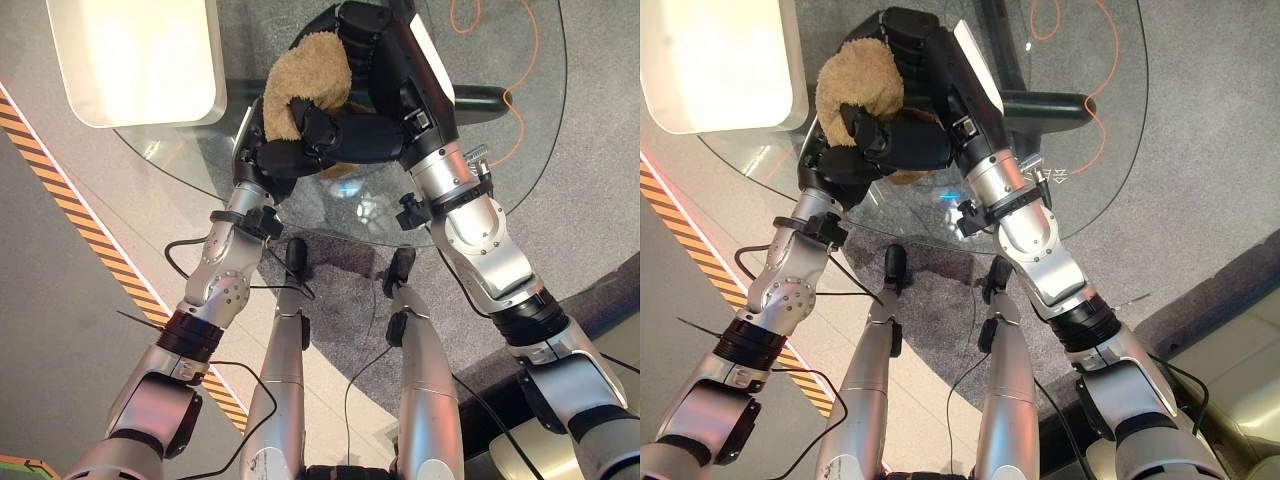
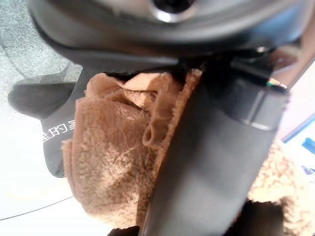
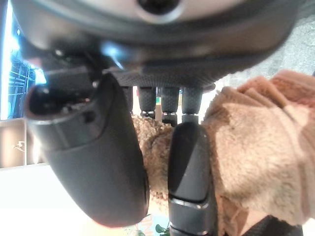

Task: Wipe the table with a cloth and put it in the basket.

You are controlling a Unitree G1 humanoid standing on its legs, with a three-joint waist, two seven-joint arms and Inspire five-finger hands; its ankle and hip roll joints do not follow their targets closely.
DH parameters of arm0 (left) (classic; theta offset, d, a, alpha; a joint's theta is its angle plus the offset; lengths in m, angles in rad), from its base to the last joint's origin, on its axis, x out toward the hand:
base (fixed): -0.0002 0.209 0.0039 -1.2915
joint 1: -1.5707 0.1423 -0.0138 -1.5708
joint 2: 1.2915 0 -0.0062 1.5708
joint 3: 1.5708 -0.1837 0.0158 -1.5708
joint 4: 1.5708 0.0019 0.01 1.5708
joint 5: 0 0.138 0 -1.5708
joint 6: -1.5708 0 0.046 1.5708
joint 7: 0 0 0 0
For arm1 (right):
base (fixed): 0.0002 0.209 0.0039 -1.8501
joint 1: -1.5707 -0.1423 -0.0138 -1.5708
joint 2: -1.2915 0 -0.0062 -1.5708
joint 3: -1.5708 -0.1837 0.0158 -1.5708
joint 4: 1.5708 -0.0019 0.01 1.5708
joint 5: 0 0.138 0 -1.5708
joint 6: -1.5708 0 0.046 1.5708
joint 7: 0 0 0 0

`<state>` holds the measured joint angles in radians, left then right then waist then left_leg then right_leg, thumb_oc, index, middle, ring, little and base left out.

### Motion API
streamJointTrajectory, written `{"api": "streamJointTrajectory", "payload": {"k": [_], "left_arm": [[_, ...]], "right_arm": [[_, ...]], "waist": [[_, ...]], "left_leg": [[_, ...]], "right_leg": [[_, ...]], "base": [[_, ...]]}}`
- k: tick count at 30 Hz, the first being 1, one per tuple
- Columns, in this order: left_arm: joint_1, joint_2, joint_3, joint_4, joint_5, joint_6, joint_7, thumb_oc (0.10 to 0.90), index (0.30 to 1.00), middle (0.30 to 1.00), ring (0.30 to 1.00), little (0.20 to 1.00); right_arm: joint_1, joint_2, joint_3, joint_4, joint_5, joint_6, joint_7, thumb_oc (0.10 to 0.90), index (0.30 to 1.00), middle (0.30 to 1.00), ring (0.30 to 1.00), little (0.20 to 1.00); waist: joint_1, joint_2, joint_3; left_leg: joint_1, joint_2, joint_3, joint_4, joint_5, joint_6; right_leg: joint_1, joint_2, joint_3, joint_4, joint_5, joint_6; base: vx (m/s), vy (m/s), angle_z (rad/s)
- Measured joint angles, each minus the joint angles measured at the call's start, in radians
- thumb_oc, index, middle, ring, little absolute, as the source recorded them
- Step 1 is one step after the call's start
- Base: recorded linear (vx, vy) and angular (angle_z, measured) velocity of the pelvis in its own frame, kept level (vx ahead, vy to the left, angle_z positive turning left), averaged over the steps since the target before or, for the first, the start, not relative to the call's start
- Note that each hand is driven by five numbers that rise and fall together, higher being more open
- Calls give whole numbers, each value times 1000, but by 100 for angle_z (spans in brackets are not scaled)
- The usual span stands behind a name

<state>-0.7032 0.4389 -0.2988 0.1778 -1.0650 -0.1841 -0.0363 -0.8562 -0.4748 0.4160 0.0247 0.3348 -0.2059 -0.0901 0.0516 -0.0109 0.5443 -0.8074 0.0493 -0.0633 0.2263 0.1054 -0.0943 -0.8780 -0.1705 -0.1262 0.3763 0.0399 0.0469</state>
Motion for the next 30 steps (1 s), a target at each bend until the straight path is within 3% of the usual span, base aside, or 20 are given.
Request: {"api": "streamJointTrajectory", "payload": {"k": [30], "left_arm": [[1,-1,1,0,-4,-3,-2,100,300,300,300,200]], "right_arm": [[0,3,1,0,-12,-2,0,800,900,900,900,900]], "waist": [[1,0,0]], "left_leg": [[1,1,0,-14,0,0]], "right_leg": [[0,2,-1,-13,0,0]], "base": [[0,0,0]]}}
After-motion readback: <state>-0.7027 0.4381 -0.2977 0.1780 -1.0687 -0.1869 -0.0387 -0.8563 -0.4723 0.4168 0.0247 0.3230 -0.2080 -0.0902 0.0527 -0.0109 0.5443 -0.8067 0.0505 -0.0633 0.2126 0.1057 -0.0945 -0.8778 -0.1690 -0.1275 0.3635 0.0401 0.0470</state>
